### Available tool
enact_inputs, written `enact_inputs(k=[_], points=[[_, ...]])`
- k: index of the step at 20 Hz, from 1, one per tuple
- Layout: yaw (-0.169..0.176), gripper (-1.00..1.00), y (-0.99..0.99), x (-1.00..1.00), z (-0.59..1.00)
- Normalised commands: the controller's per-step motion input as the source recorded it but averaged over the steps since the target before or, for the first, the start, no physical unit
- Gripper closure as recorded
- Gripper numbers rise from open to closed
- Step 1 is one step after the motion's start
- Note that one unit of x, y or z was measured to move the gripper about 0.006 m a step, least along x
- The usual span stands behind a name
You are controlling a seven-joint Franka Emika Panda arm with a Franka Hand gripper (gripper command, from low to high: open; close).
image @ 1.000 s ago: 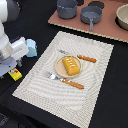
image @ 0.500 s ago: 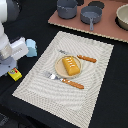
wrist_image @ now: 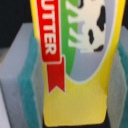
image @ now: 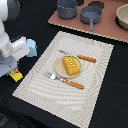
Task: Place the bread, butter, and milk from the table onto the serving area.
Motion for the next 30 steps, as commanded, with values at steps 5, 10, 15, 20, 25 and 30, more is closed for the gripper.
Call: enact_inputs(k=[5,10,15,20,25,30], points=[[-0.057,1.00,-0.01,0.88,1.00],[-0.010,1.00,-0.02,1.00,0.94],[-0.033,1.00,-0.18,0.99,0.64],[-0.015,1.00,-0.22,1.00,0.38],[-0.021,1.00,-0.28,0.96,0.16],[-0.014,1.00,-0.32,0.95,-0.01]])
